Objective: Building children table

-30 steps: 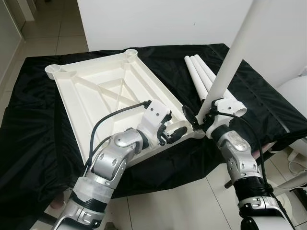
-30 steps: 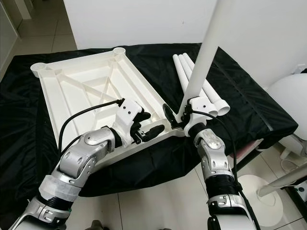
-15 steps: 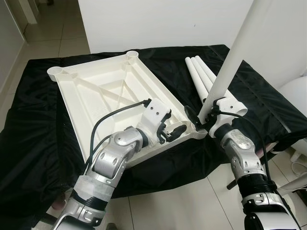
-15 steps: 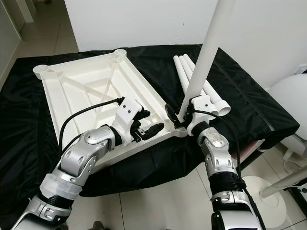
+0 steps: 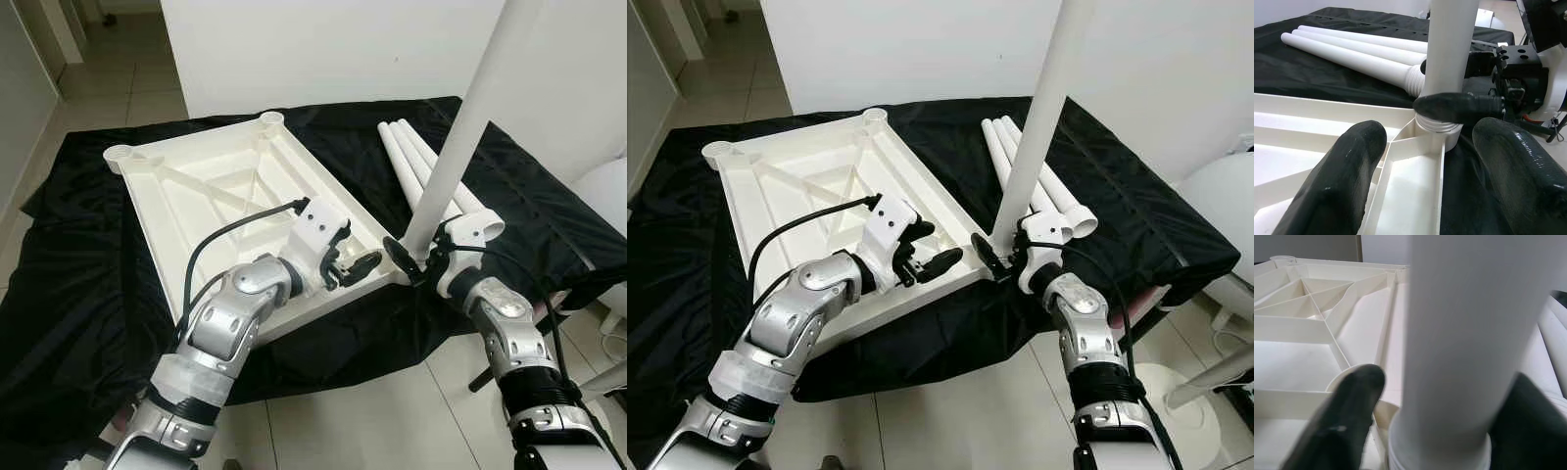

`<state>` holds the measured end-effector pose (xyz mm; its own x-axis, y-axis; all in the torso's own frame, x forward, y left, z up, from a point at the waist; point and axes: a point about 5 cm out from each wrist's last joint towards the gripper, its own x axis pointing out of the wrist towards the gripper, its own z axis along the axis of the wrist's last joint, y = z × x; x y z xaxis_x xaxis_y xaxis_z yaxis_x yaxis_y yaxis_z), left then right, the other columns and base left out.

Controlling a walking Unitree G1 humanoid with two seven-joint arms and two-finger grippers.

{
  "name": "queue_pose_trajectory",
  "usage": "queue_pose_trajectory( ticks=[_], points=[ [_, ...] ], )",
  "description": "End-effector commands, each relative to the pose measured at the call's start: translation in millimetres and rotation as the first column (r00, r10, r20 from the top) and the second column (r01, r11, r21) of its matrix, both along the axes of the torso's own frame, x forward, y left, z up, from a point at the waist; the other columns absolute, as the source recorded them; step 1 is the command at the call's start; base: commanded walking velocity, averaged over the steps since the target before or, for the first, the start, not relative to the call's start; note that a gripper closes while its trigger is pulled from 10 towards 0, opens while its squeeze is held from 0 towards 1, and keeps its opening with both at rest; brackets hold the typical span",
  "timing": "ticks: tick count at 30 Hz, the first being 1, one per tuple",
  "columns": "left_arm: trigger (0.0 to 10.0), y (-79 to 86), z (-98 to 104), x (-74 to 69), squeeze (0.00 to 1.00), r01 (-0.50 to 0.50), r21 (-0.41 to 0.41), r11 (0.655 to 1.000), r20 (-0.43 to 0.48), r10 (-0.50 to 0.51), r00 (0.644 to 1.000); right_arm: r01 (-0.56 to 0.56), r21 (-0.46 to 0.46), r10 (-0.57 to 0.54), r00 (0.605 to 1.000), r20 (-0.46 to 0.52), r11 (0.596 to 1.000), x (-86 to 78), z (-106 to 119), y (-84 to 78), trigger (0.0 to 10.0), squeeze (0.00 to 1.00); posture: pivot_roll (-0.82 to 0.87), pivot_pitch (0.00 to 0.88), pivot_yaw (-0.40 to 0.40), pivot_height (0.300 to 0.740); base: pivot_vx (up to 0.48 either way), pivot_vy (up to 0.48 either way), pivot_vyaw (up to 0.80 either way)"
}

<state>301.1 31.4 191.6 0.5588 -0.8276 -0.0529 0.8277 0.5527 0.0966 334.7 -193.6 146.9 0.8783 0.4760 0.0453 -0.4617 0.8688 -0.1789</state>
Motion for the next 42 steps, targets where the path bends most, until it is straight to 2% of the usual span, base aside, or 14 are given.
queue_pose_trajectory(
  ticks=[1,7,8,9,10,15,25,31,35,36,37,39,41,42],
  points=[
    [10.0,1.8,1,4.3,0.00,-0.046,0.005,0.999,0.014,0.045,0.999,-0.021,-0.029,0.020,0.999,-0.033,0.999,-3.0,-9,-0.1,0.0,0.00,0.01,0.000,0.031,0.740,0.000,0.000,0.00],
    [10.0,1.3,2,5.6,0.00,-0.048,0.002,0.999,0.017,0.048,0.999,-0.012,-0.042,0.010,0.999,-0.039,0.999,-2.5,-10,-3.8,0.0,0.00,0.01,0.000,0.031,0.740,0.000,0.000,0.00],
    [10.0,1.8,3,6.6,0.00,-0.051,0.002,0.999,0.019,0.051,0.999,0.007,-0.051,-0.009,0.999,-0.043,0.999,-1.7,-10,-5.6,7.6,0.00,0.01,0.000,0.030,0.740,0.000,0.000,0.00],
    [10.0,1.8,3,6.6,0.00,-0.051,0.002,0.999,0.019,0.051,0.999,0.007,-0.051,-0.009,0.999,-0.043,0.999,-1.7,-10,-5.6,7.6,0.00,0.01,0.000,0.030,0.740,0.000,0.000,0.00],
    [10.0,2.4,3,7.3,0.00,-0.054,0.002,0.999,0.021,0.054,0.998,0.021,-0.046,-0.023,0.998,-0.052,0.999,-1.1,-11,-6.7,10.0,0.00,0.02,0.000,0.029,0.740,0.000,0.000,0.00],
    [10.0,3.2,3,8.1,0.00,-0.058,0.002,0.998,0.022,0.058,0.998,0.037,-0.025,-0.039,0.997,-0.066,0.999,-0.9,-13,-7.2,10.0,0.00,0.02,0.000,0.028,0.740,0.000,0.000,0.00],
    [10.0,5.9,1,7.3,0.00,-0.065,0.005,0.998,0.022,0.065,0.998,0.270,0.130,-0.257,0.960,-0.109,0.954,-0.8,-18,9.4,10.0,0.00,0.03,0.000,0.024,0.740,0.000,0.000,0.00],
    [10.0,6.2,1,7.4,0.00,-0.065,0.007,0.998,0.022,0.065,0.998,0.399,0.213,-0.377,0.916,-0.141,0.892,0.2,-17,17.8,10.0,0.00,0.02,0.000,0.021,0.740,0.000,0.000,0.00],
    [10.0,6.7,0,6.9,0.00,-0.065,0.007,0.998,0.021,0.065,0.998,0.536,0.242,-0.511,0.844,-0.161,0.809,0.9,-16,20.9,10.0,0.00,0.02,0.000,0.014,0.740,0.000,0.000,0.00],
    [10.0,6.7,-1,6.4,0.00,-0.065,0.007,0.998,0.020,0.065,0.998,0.590,0.258,-0.567,0.807,-0.165,0.765,0.7,-15,22.9,10.0,0.00,0.03,0.000,0.012,0.740,0.000,0.000,0.00],
    [10.0,6.7,-1,6.4,0.00,-0.065,0.007,0.998,0.020,0.065,0.998,0.590,0.258,-0.567,0.807,-0.165,0.765,0.7,-15,22.9,10.0,0.00,0.03,0.000,0.012,0.740,0.000,0.000,0.00],
    [10.0,6.4,-2,4.3,0.00,-0.068,0.003,0.998,0.015,0.068,0.998,0.656,0.285,-0.642,0.751,-0.154,0.699,-2.1,-11,32.8,10.0,0.00,0.04,0.000,0.005,0.740,0.000,0.000,0.00],
    [10.0,5.8,-4,2.7,0.00,-0.070,-0.001,0.998,0.008,0.070,0.998,0.649,0.292,-0.643,0.755,-0.129,0.703,-4.4,-9,43.7,10.0,0.00,0.04,0.000,0.002,0.740,0.000,0.000,0.00],
    [10.0,5.1,-4,2.5,0.00,-0.067,0.001,0.998,0.010,0.067,0.998,0.604,0.304,-0.604,0.790,-0.105,0.736,-5.2,-6,49.8,10.0,0.00,0.04,0.000,0.001,0.740,0.000,0.000,0.00]
  ],
)
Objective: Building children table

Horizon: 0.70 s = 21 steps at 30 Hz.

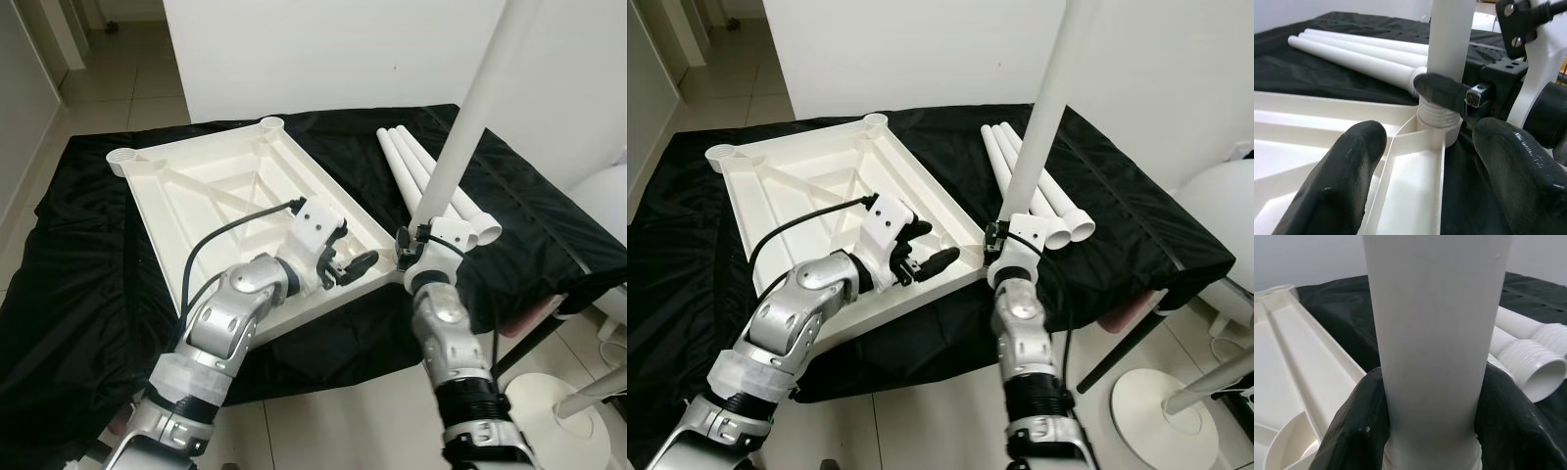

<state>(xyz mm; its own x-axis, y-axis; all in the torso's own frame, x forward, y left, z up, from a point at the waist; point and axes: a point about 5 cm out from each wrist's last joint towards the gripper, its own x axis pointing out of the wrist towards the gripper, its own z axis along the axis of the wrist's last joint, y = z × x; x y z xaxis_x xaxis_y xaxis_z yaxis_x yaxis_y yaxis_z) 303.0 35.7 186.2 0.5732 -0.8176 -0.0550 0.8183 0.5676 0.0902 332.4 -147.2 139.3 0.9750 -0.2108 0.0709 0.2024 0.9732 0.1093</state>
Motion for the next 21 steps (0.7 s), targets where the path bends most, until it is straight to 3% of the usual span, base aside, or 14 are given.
queue_pose_trajectory(
  ticks=[1,2,3,5,6,18,19,21],
  points=[
    [10.0,0.8,1,0.6,0.00,-0.050,0.003,0.999,0.016,0.050,0.999,-0.020,0.029,0.019,0.999,0.031,0.999,-2.9,1,3.4,10.0,0.00,0.04,0.000,0.001,0.740,0.000,0.000,0.00],
    [10.0,0.3,1,0.7,0.00,-0.048,0.004,0.999,0.018,0.048,0.999,-0.060,0.024,0.058,0.997,0.047,0.998,-3.3,3,7.4,10.0,0.00,0.04,0.000,-0.001,0.740,0.000,0.000,0.00],
    [10.0,0.3,2,0.1,0.00,-0.046,0.004,0.999,0.022,0.046,0.999,-0.096,0.018,0.095,0.993,0.065,0.995,-5.2,5,10.2,10.0,0.74,0.04,0.000,0.001,0.740,0.000,0.000,0.00],
    [10.0,0.3,2,0.1,0.00,-0.046,0.004,0.999,0.022,0.046,0.999,-0.096,0.018,0.095,0.993,0.065,0.995,-5.2,5,10.2,10.0,0.74,0.04,0.000,0.001,0.740,0.000,0.000,0.00],
    [10.0,0.8,2,-0.3,0.00,-0.047,-0.002,0.999,0.017,0.047,0.999,-0.118,0.022,0.116,0.989,0.087,0.993,-8.1,6,10.3,10.0,1.00,0.04,0.000,0.002,0.740,0.000,0.000,0.00],
    [10.0,1.4,1,0.8,0.00,-0.042,0.005,0.999,0.023,0.042,0.999,-0.194,0.016,0.190,0.973,0.132,0.981,-14.8,7,6.6,10.0,1.00,0.03,0.000,0.010,0.740,0.000,0.000,0.00],
    [10.0,1.0,1,0.9,0.00,-0.040,0.008,0.999,0.022,0.040,0.999,-0.216,0.009,0.212,0.967,0.138,0.976,-16.2,8,7.1,10.0,0.65,0.03,0.000,0.010,0.740,0.000,0.000,0.00],
    [10.0,1.0,1,0.9,0.00,-0.040,0.008,0.999,0.022,0.040,0.999,-0.216,0.009,0.212,0.967,0.138,0.976,-16.2,8,7.1,10.0,0.65,0.03,0.000,0.010,0.740,0.000,0.000,0.00]
  ],
)
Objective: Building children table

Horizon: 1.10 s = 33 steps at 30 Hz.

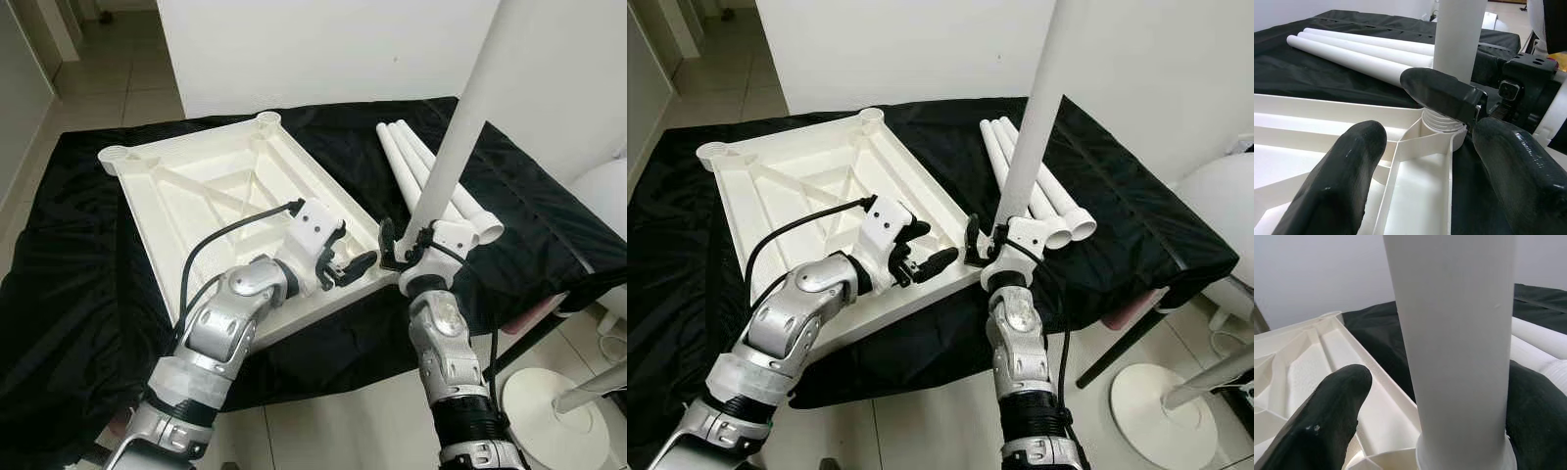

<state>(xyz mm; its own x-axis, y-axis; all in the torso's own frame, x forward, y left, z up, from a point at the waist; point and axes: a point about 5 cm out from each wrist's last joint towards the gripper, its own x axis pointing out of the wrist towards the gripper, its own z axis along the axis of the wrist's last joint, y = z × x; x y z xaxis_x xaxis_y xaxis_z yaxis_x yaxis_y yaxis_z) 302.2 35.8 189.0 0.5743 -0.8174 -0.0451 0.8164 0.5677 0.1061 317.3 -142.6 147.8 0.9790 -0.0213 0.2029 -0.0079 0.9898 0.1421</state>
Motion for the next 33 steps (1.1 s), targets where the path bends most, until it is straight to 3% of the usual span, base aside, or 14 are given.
queue_pose_trajectory(
  ticks=[1,9,13,20,23,28,33],
  points=[
    [10.0,0.5,-3,1.8,0.00,-0.040,0.012,0.999,-0.001,0.040,0.999,-0.053,-0.009,0.053,0.999,0.002,0.999,-4.1,-2,2.6,10.0,0.00,0.03,0.000,0.011,0.740,0.000,0.000,0.00],
    [10.0,-2.0,-8,-0.4,0.00,-0.032,0.008,0.999,-0.030,0.033,0.999,-0.111,-0.050,0.112,0.994,0.003,0.993,-11.2,-8,-7.0,10.0,0.00,0.03,0.000,-0.014,0.740,0.000,0.000,0.00],
    [10.0,-1.9,-11,-3.0,0.00,-0.023,0.003,1.000,-0.041,0.023,0.999,-0.123,-0.118,0.124,0.992,0.004,0.985,-4.3,-3,-24.9,10.0,0.00,0.03,0.000,-0.032,0.740,0.000,0.000,0.00],
    [10.0,-2.2,-15,-7.2,0.00,-0.018,0.022,1.000,-0.027,0.019,0.999,-0.197,-0.180,0.197,0.980,-0.017,0.964,4.5,1,-35.6,10.0,0.00,0.03,0.000,-0.043,0.740,0.000,0.000,0.00],
    [10.0,-3.4,-21,-9.6,0.00,-0.028,0.049,0.998,-0.002,0.028,1.000,-0.296,-0.246,0.290,0.955,-0.059,0.923,18.5,5,-38.2,10.0,0.00,0.04,0.000,-0.047,0.740,0.000,0.000,0.00],
    [10.0,-3.2,-26,-8.8,0.00,-0.038,0.056,0.998,-0.004,0.039,0.999,-0.351,-0.281,0.341,0.936,-0.086,0.893,25.0,5,-35.5,10.0,0.00,0.04,0.000,-0.051,0.740,0.000,0.000,0.00],
    [10.0,-0.7,-34,-6.1,0.00,-0.069,0.056,0.996,0.020,0.068,0.997,-0.434,-0.329,0.408,0.901,-0.147,0.839,33.6,1,-29.7,10.0,0.00,0.05,0.000,-0.055,0.740,0.000,0.000,0.00]
  ],
)
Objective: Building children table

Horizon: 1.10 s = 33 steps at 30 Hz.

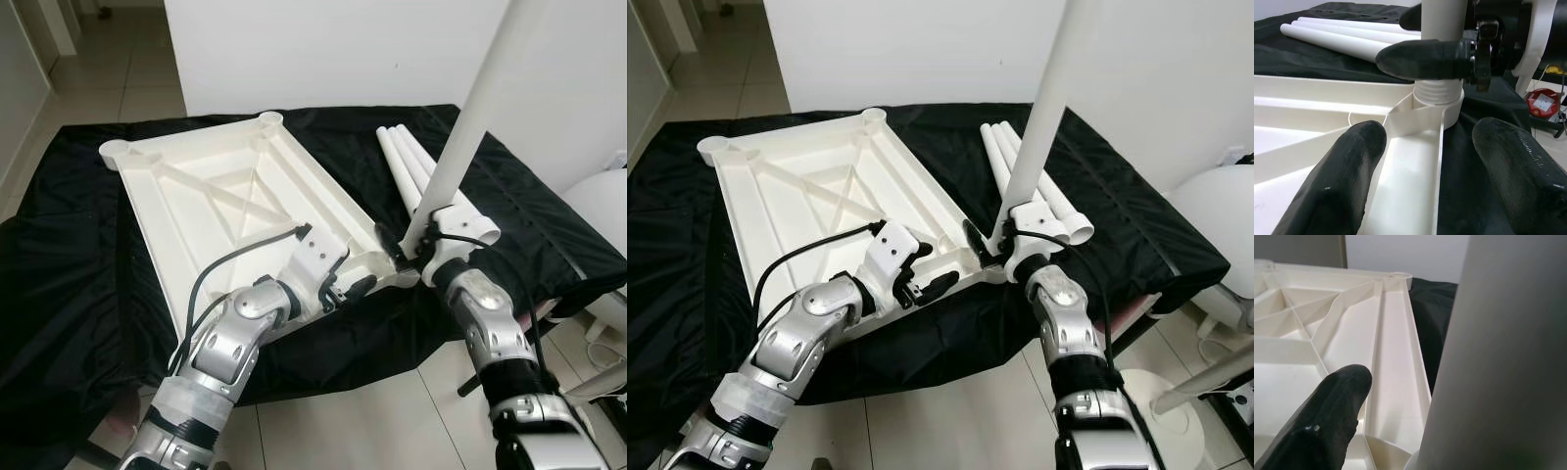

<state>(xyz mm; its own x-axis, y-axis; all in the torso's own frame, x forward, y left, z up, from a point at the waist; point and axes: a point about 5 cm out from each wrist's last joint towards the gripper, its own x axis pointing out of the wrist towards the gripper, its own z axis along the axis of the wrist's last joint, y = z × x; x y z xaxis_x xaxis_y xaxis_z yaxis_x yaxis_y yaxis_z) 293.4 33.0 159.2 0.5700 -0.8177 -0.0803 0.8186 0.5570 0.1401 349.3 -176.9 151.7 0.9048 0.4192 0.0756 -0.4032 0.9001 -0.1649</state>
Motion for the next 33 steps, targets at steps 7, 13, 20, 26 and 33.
queue_pose_trajectory(
  ticks=[7,13,20,26,33],
  points=[
    [10.0,2.1,-5,2.8,0.00,-0.085,0.012,0.996,0.016,0.084,0.996,-0.082,-0.062,0.080,0.996,-0.037,0.995,4.2,-6,7.5,10.0,0.00,0.06,0.000,-0.058,0.740,0.000,0.000,0.00],
    [10.0,1.7,-3,3.8,0.00,-0.089,0.010,0.996,0.032,0.089,0.996,-0.071,-0.054,0.065,0.993,-0.099,0.996,8.4,-14,1.2,2.0,0.00,0.06,0.000,-0.061,0.740,0.000,0.000,0.00],
    [10.0,3.1,-2,6.3,0.00,-0.095,0.004,0.995,0.047,0.095,0.994,-0.041,-0.021,0.038,0.990,-0.133,0.999,9.6,-21,-3.1,0.0,0.00,0.06,0.000,-0.059,0.740,0.000,0.000,0.00],
    [10.0,5.0,-2,6.7,0.00,-0.099,0.006,0.995,0.050,0.098,0.994,0.017,0.048,-0.010,0.990,-0.138,0.999,6.6,-28,-1.9,0.0,0.00,0.06,0.000,-0.046,0.740,0.000,0.000,0.00],
    [10.0,6.0,-2,6.2,0.00,-0.099,0.009,0.995,0.050,0.099,0.994,0.143,0.124,-0.125,0.983,-0.136,0.982,5.1,-31,4.8,10.0,0.00,0.06,0.005,-0.045,0.740,0.000,0.000,0.00]
  ],
)
